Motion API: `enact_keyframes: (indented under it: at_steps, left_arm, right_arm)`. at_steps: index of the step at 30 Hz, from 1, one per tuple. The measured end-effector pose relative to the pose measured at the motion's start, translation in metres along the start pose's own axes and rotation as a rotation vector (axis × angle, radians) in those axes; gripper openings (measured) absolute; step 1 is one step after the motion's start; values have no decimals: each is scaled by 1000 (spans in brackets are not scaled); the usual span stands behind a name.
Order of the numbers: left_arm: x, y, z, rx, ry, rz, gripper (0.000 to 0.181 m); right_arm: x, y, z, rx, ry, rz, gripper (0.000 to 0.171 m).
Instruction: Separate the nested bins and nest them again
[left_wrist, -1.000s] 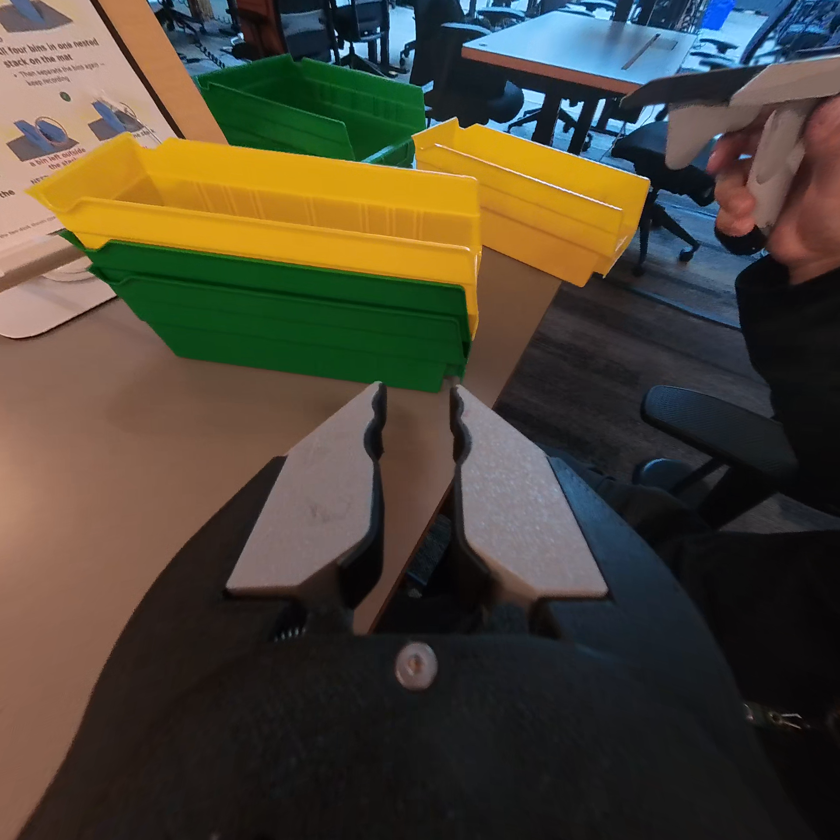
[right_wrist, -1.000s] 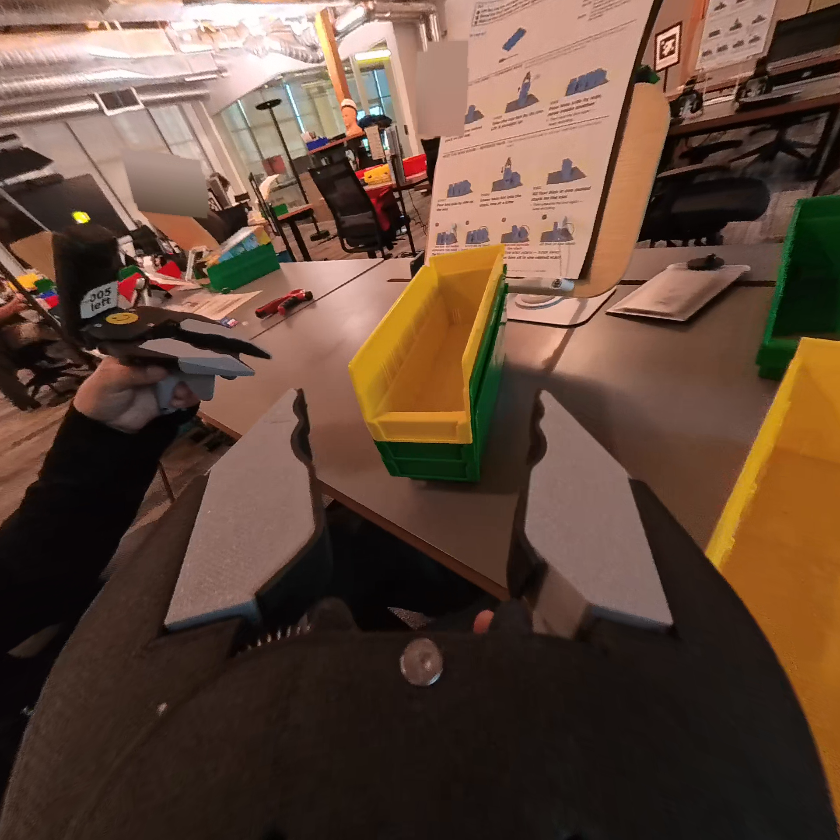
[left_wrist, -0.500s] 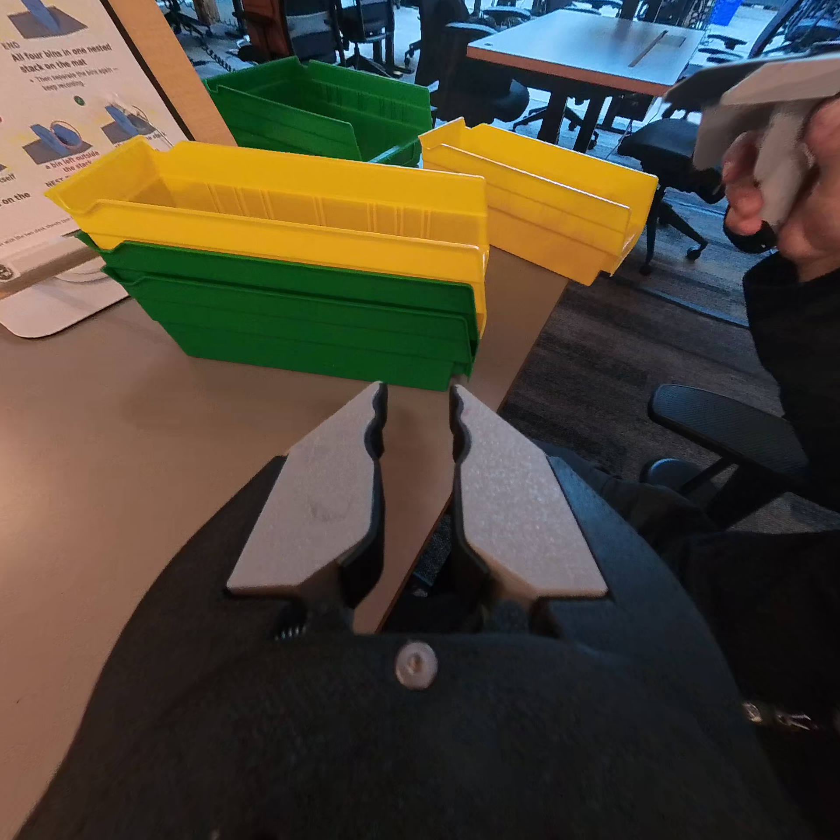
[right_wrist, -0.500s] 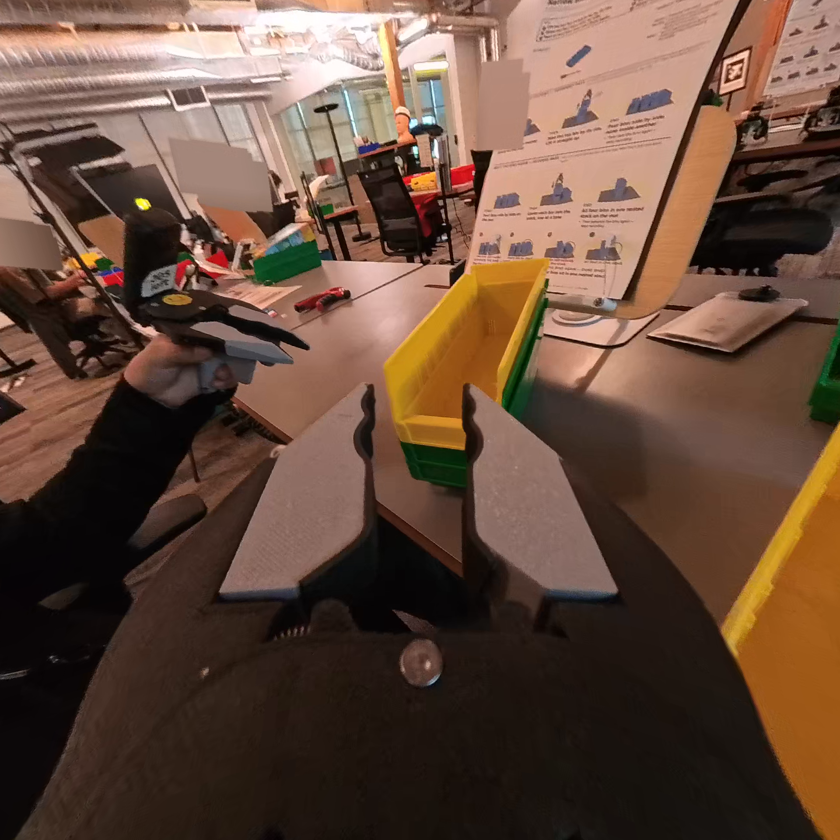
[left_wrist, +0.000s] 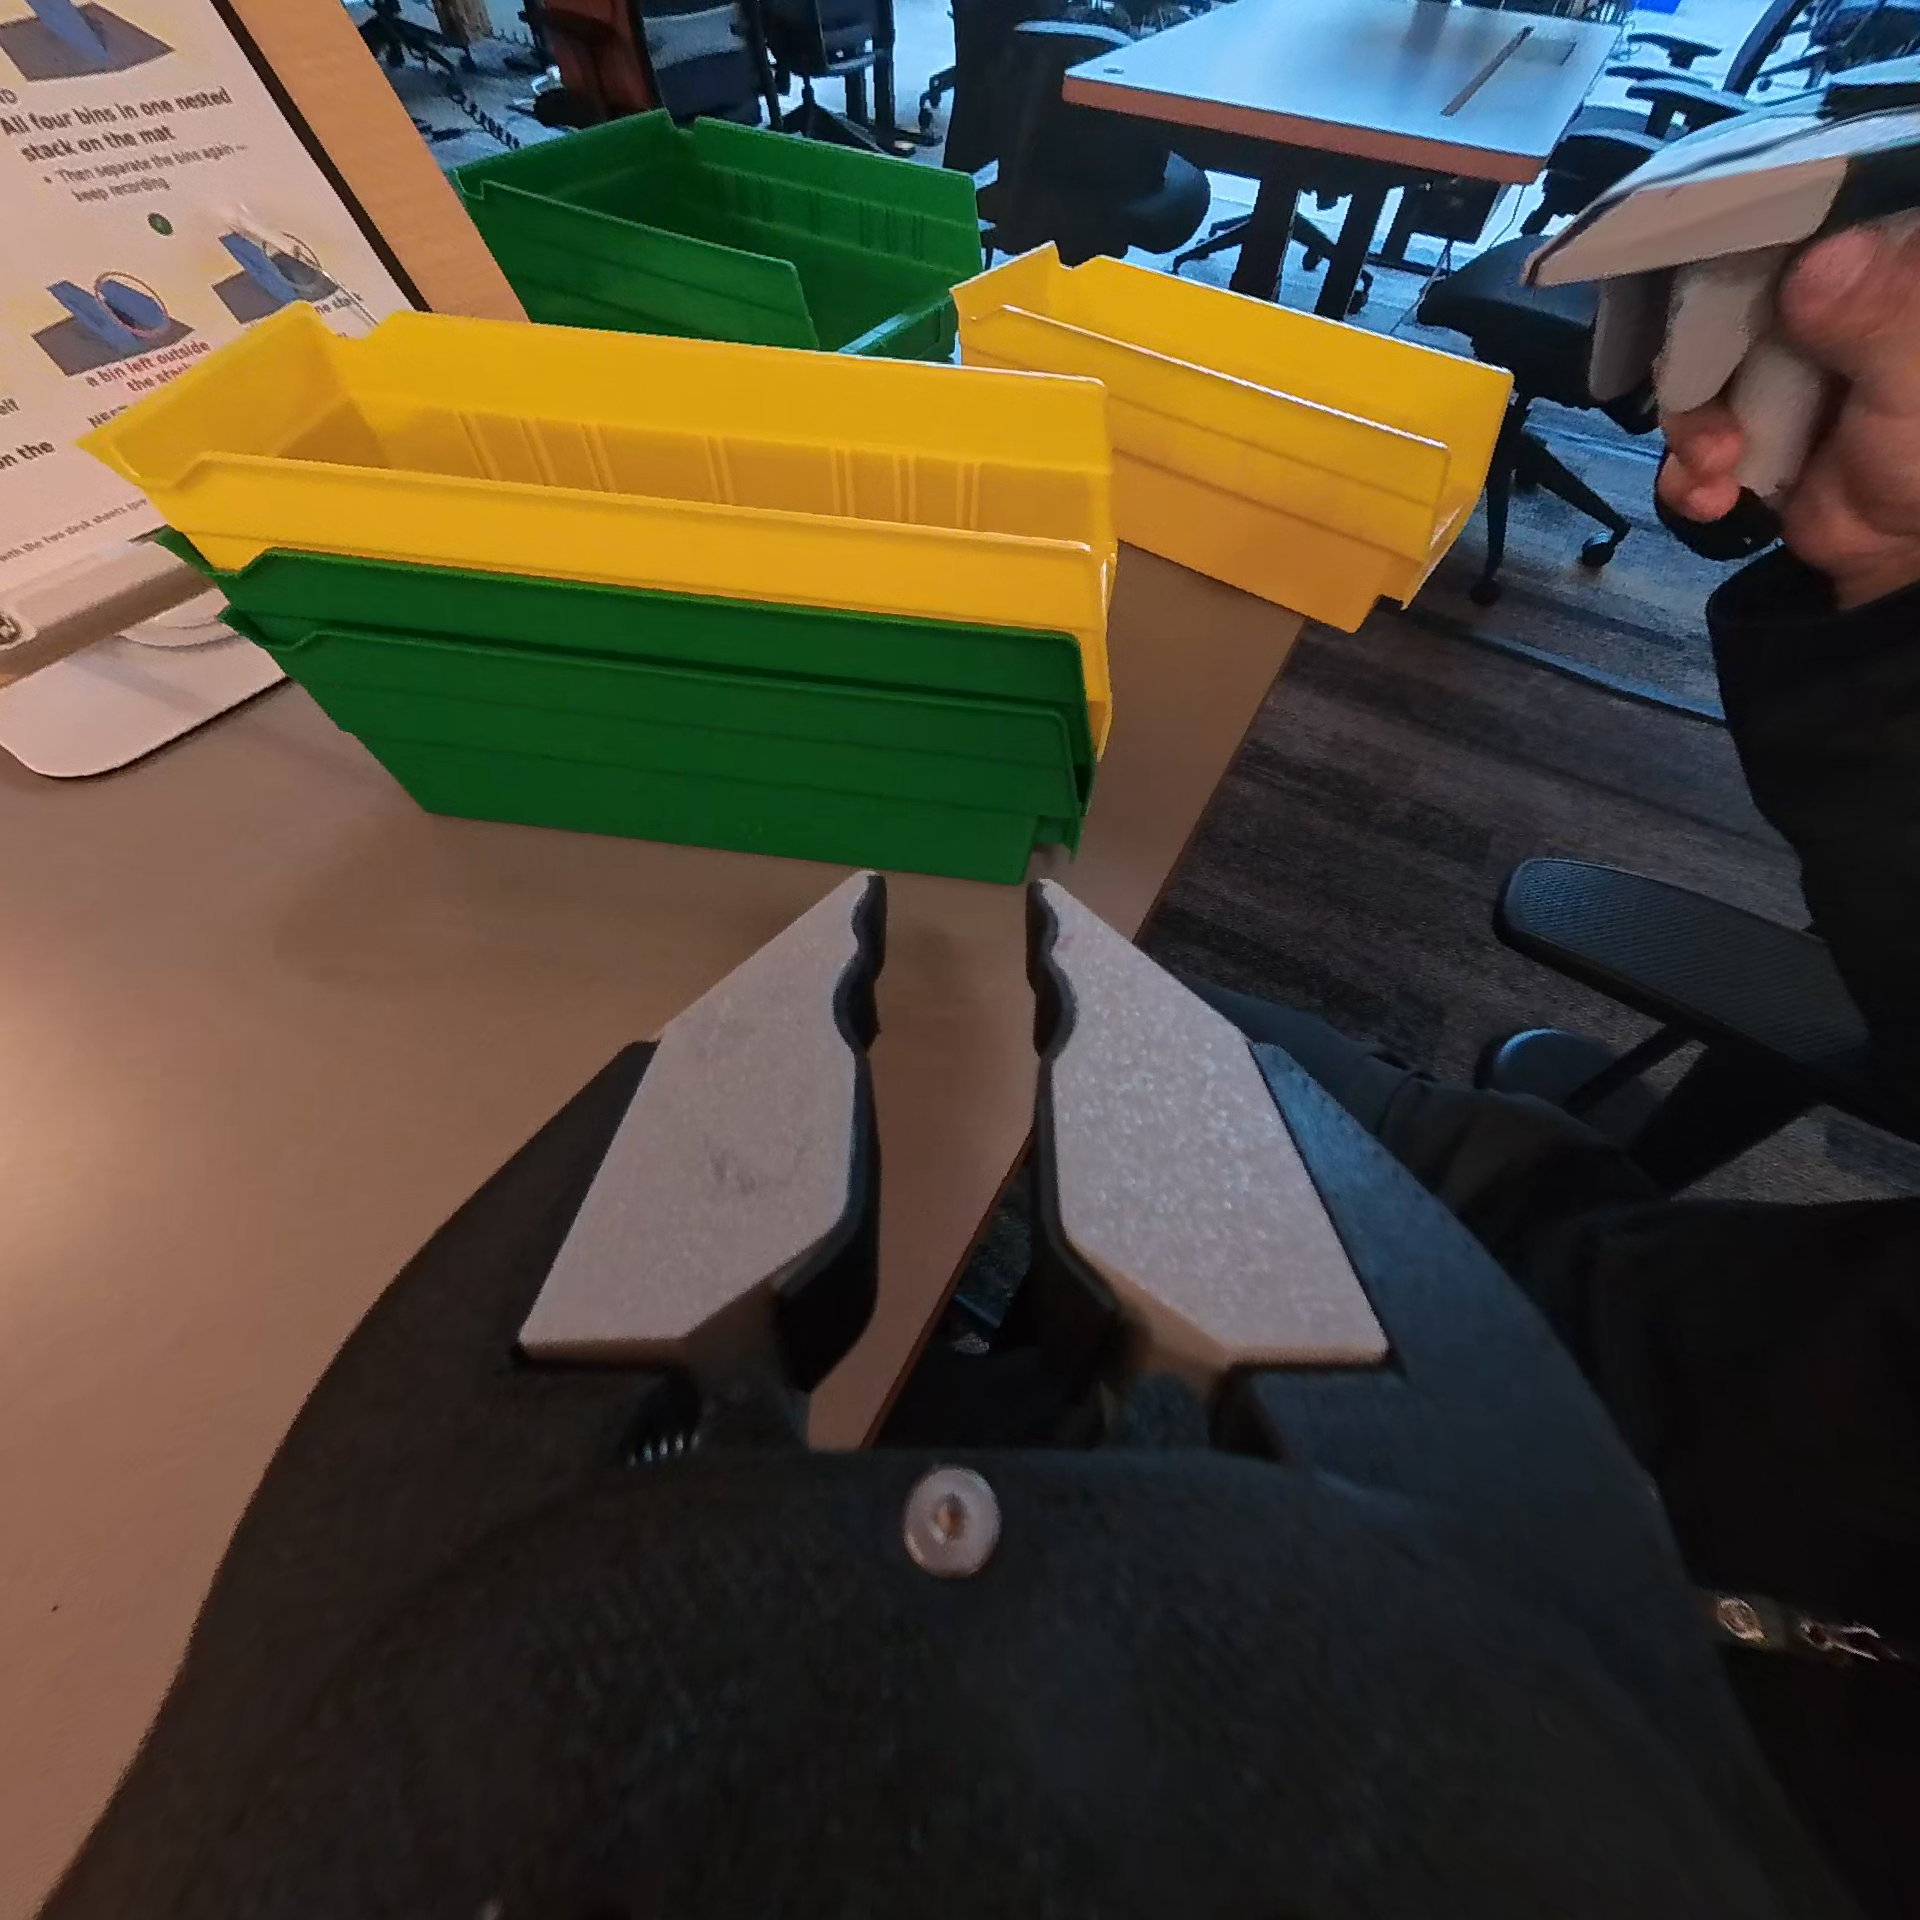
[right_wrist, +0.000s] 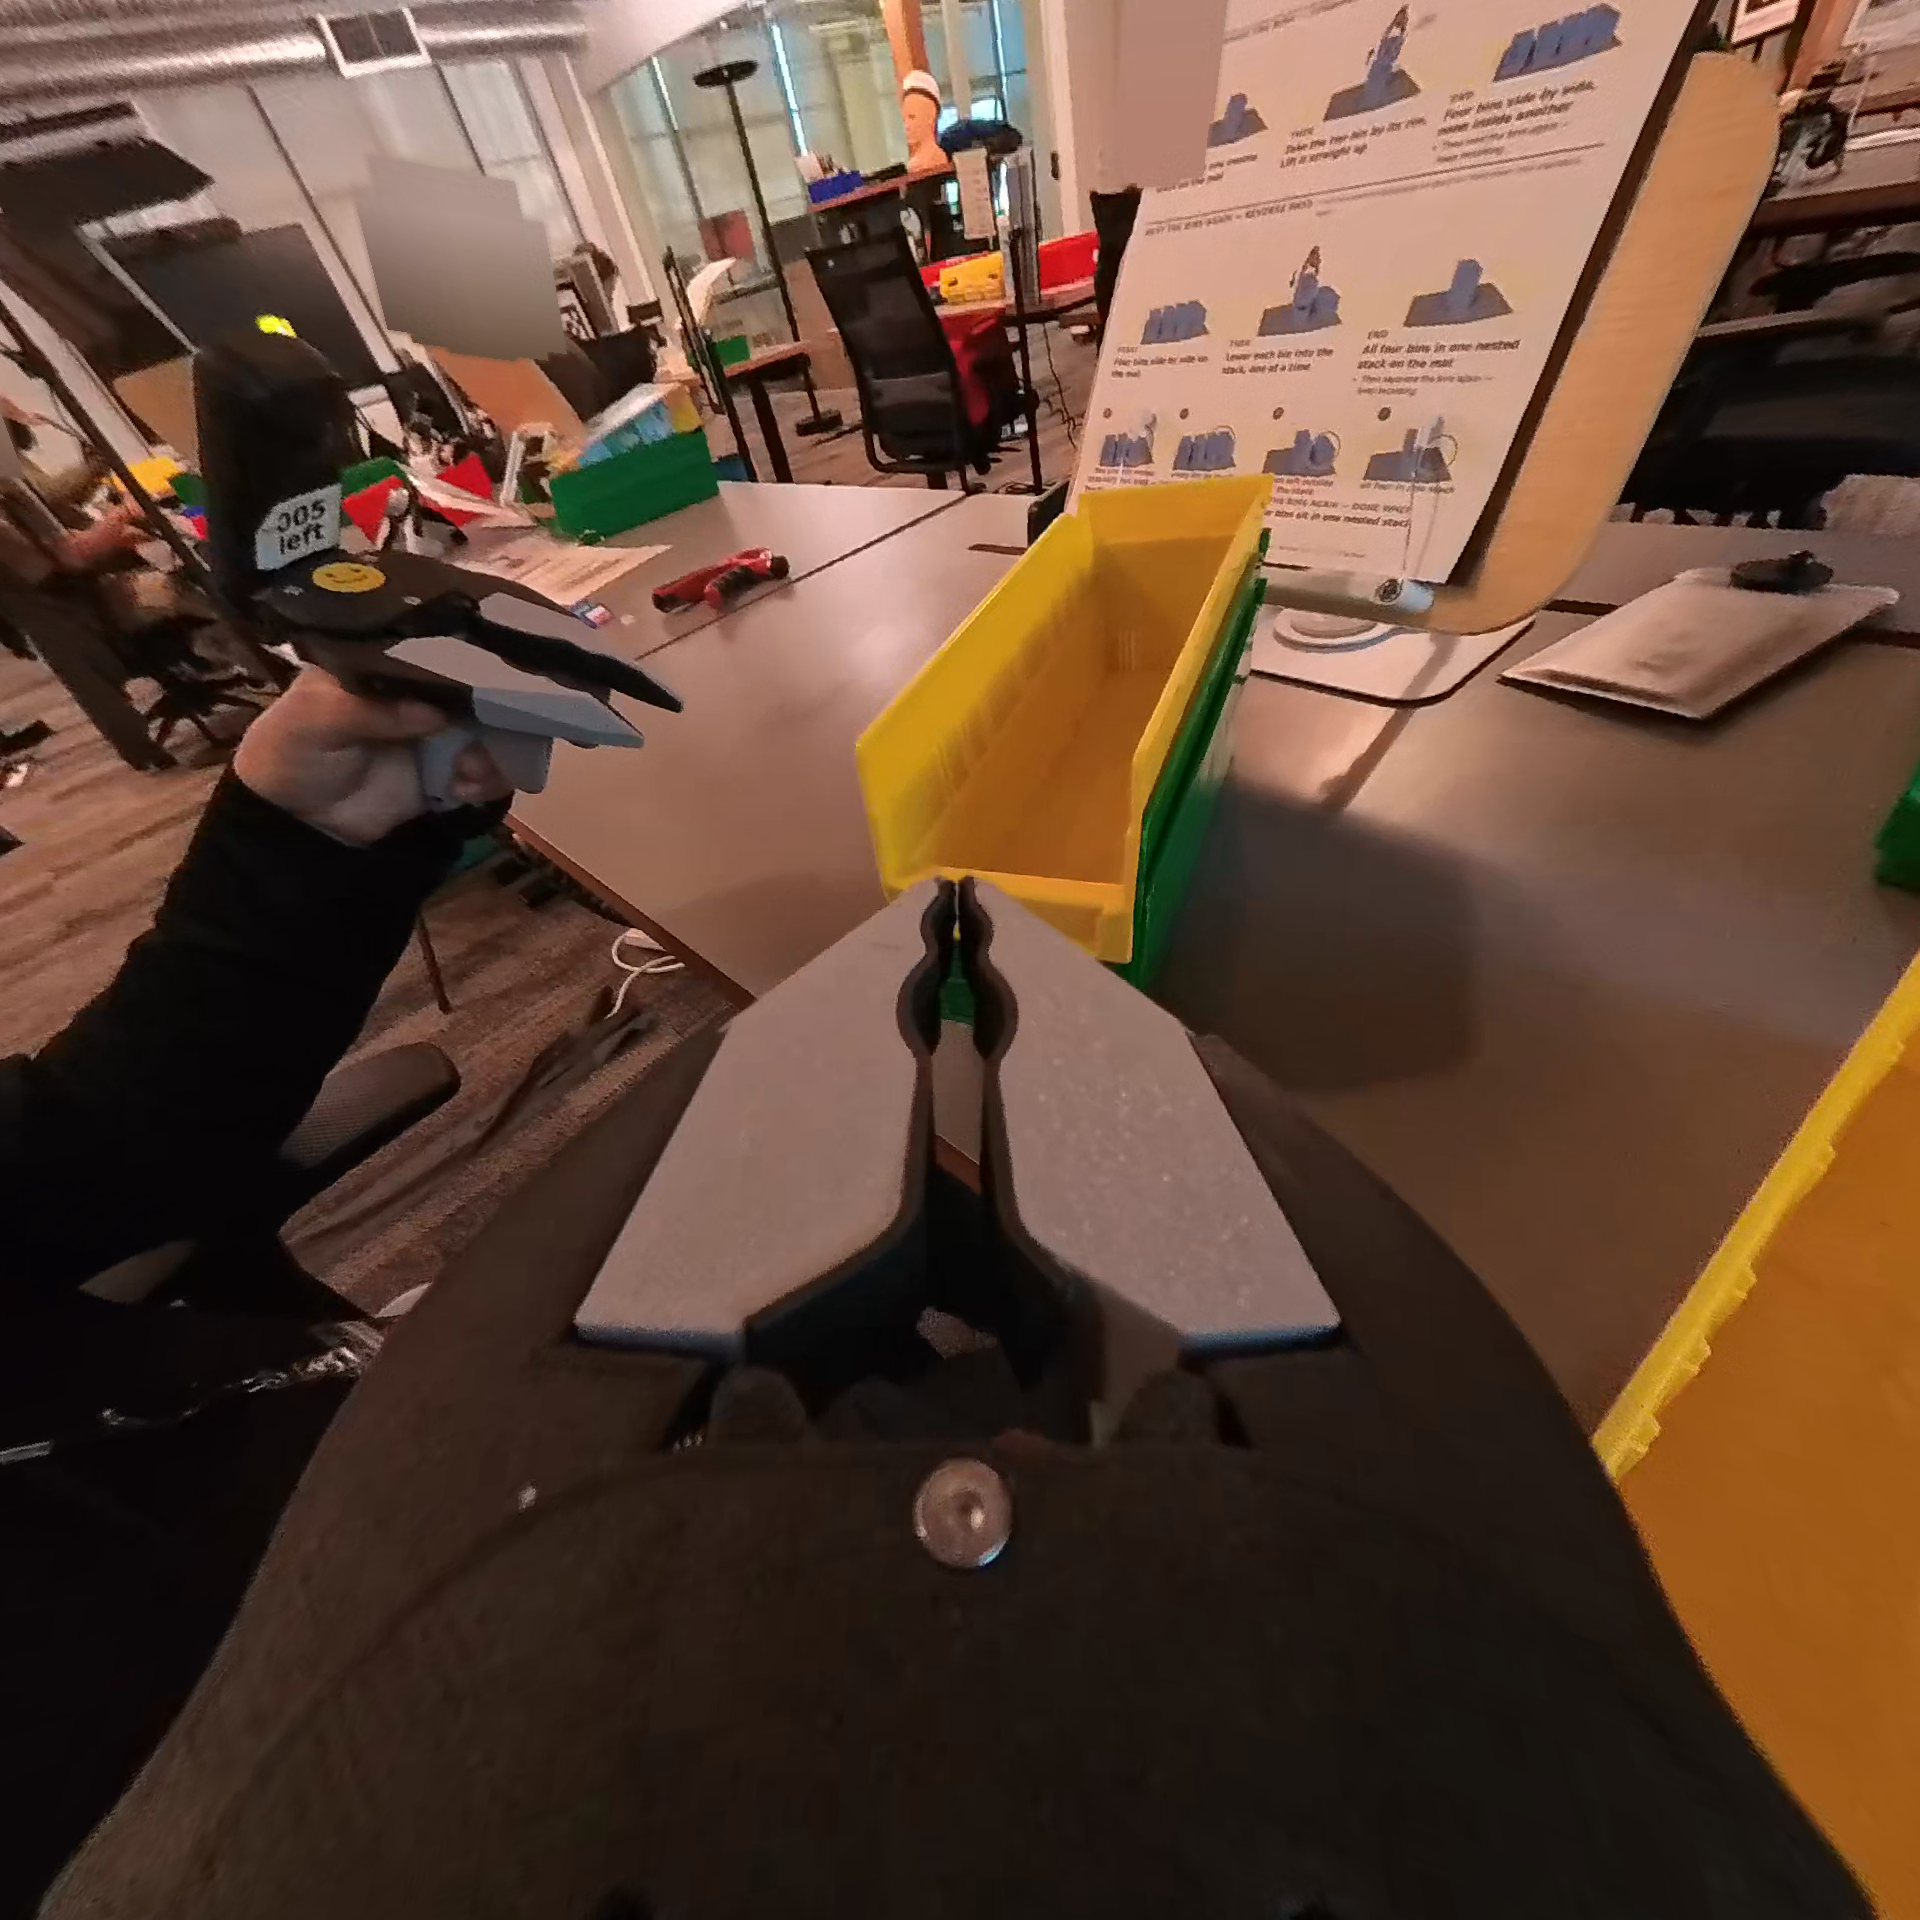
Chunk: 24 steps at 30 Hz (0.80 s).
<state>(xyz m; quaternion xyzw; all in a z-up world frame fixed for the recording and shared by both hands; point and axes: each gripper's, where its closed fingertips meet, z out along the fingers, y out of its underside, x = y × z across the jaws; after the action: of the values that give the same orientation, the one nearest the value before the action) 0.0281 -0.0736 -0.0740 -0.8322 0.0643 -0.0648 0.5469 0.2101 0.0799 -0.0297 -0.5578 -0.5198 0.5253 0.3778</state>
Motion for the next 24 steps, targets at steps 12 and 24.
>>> enact_keyframes:
  at_steps: [12,24]
  left_arm:
    - [-1,2,2,-7,0,3,24]
    - [0,2,2,-9,1,3,24]
  right_arm:
    - [4,-3,8,60,-70,75,65]
    - [13,6,9,20,-7,43,33]
